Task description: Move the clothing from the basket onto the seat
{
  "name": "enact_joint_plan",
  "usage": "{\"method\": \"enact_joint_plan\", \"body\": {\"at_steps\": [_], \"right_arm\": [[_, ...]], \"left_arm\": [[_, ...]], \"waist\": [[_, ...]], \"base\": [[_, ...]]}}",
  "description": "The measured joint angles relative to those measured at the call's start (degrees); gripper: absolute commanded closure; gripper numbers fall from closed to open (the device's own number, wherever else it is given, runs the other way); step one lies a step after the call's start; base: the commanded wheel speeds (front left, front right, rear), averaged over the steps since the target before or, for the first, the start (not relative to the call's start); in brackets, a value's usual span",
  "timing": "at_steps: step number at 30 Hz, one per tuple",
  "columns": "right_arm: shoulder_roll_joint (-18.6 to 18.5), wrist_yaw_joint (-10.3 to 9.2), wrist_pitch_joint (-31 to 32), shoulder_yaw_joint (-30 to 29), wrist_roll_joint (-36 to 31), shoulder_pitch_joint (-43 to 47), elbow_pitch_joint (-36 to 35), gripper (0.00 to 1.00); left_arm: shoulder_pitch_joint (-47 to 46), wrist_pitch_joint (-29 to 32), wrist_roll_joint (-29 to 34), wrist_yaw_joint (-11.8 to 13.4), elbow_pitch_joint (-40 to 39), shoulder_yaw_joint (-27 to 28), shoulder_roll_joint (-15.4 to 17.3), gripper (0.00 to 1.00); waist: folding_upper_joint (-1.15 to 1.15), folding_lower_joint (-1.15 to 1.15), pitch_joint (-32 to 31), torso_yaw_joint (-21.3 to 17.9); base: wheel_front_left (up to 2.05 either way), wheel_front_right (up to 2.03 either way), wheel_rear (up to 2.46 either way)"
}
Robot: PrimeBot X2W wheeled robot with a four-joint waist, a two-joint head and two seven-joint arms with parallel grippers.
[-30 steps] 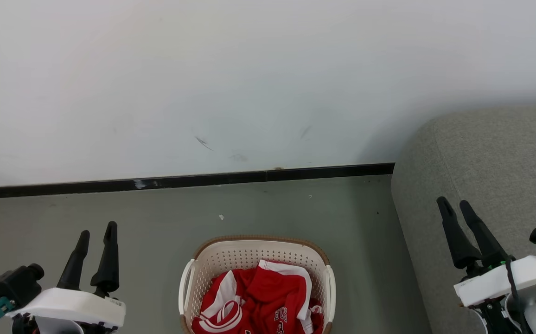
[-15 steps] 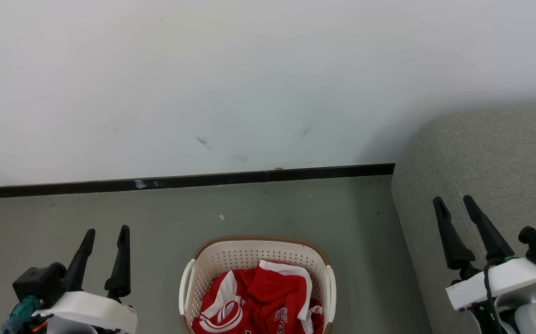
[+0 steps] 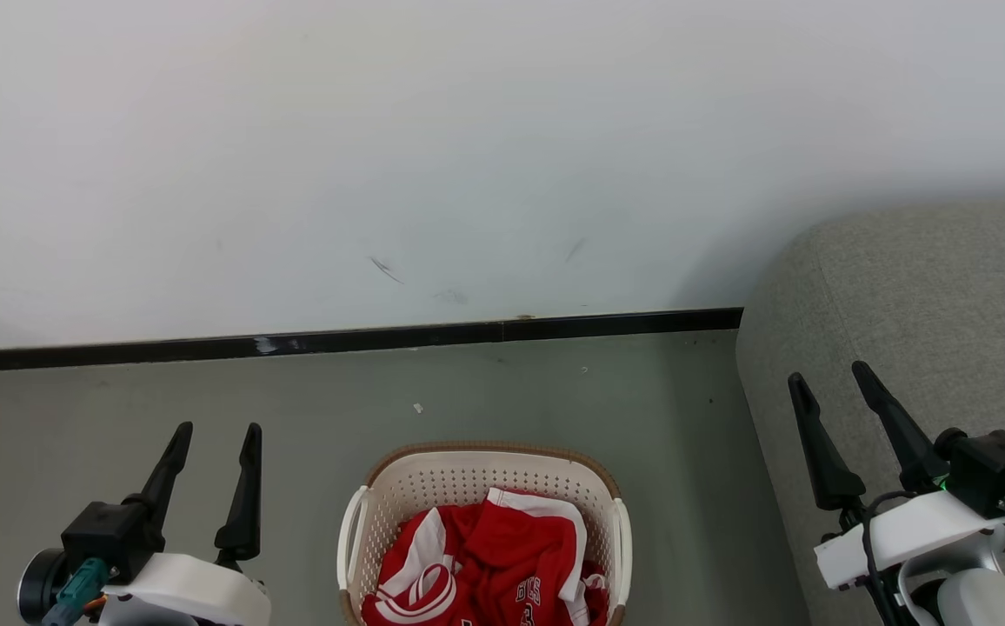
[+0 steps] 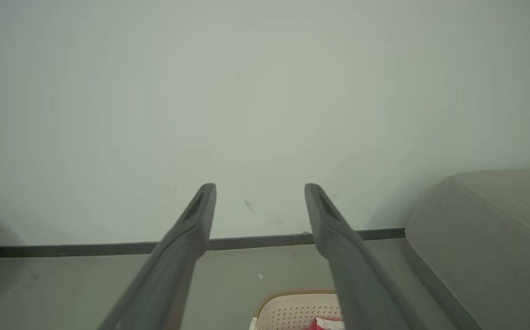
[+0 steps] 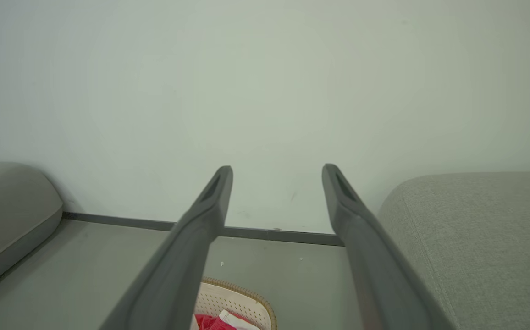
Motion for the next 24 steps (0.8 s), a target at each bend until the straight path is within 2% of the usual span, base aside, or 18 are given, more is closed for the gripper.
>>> {"method": "enact_joint_plan", "body": {"at_steps": [24], "right_arm": [[1.58,0.00,-0.01,-1.02,-1.24,0.01,1.04,0.00]], "left_arm": [[-0.81,0.00,0.68,-0.63,0.57,1.14,-1.47,0.00]], "waist": [[0.00,-0.01,0.15,0.01]], "base": [[0.00,0.00,0.00]]}}
